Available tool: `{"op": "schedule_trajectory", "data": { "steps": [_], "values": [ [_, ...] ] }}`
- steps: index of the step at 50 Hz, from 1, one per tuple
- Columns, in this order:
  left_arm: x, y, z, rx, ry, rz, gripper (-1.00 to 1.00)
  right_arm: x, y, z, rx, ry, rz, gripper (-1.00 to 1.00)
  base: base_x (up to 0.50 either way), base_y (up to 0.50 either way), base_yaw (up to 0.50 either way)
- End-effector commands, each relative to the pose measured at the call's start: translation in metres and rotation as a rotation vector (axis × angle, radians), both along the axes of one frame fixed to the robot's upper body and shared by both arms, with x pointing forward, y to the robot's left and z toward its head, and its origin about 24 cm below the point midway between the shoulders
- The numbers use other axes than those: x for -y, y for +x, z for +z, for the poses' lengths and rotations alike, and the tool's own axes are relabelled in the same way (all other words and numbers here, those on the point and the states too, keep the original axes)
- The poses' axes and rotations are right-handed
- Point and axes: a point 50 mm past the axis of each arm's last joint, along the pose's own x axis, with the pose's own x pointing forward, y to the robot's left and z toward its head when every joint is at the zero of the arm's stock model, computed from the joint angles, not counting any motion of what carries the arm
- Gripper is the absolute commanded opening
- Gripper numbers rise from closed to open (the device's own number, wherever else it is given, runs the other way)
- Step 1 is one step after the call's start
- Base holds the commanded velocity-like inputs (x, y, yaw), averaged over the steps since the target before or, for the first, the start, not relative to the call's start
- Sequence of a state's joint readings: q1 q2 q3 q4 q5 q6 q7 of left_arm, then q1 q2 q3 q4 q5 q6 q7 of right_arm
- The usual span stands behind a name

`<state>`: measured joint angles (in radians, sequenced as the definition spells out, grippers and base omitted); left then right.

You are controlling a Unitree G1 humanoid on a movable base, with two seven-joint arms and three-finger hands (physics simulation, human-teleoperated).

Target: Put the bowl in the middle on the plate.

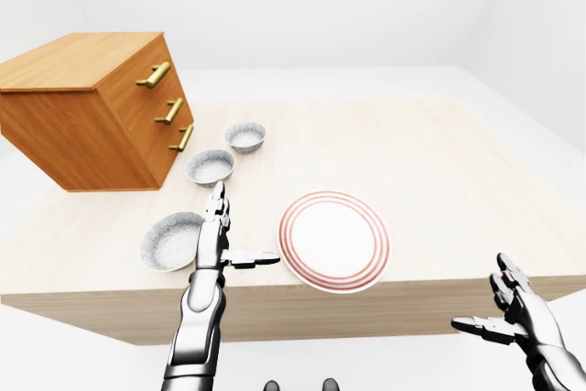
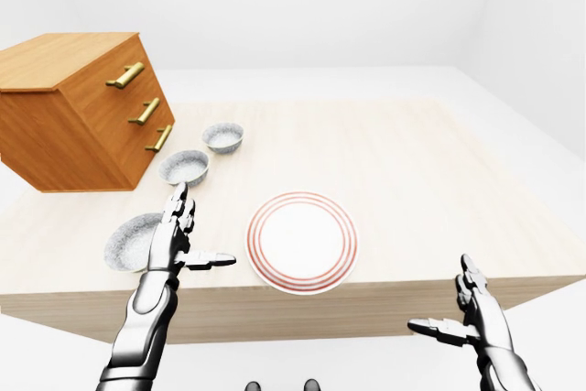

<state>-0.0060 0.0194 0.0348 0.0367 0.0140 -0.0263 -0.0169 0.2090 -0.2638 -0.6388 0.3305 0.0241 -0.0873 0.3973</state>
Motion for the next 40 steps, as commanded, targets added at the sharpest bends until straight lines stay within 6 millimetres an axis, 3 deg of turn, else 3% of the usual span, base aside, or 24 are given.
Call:
{"op": "schedule_trajectory", "data": {
  "steps": [1,24,40],
  "values": [
    [0.0004,-0.0006,0.0007,0.002,0.001,-0.001,1.0,0.0005,-0.0001,-0.0018,-0.008,0.006,0.0,1.0,0.22,0.0,0.0],
    [0.0007,0.0002,-0.0009,0.001,0.007,-0.004,1.0,0.0021,-0.0004,-0.0066,-0.046,-0.02,-0.022,1.0,0.39,0.05,0.0],
    [0.0009,-0.0005,0.0,0.002,0.008,-0.006,1.0,0.0021,-0.0001,-0.0051,-0.041,-0.032,-0.03,1.0,0.23,0.11,0.0]
  ]
}}
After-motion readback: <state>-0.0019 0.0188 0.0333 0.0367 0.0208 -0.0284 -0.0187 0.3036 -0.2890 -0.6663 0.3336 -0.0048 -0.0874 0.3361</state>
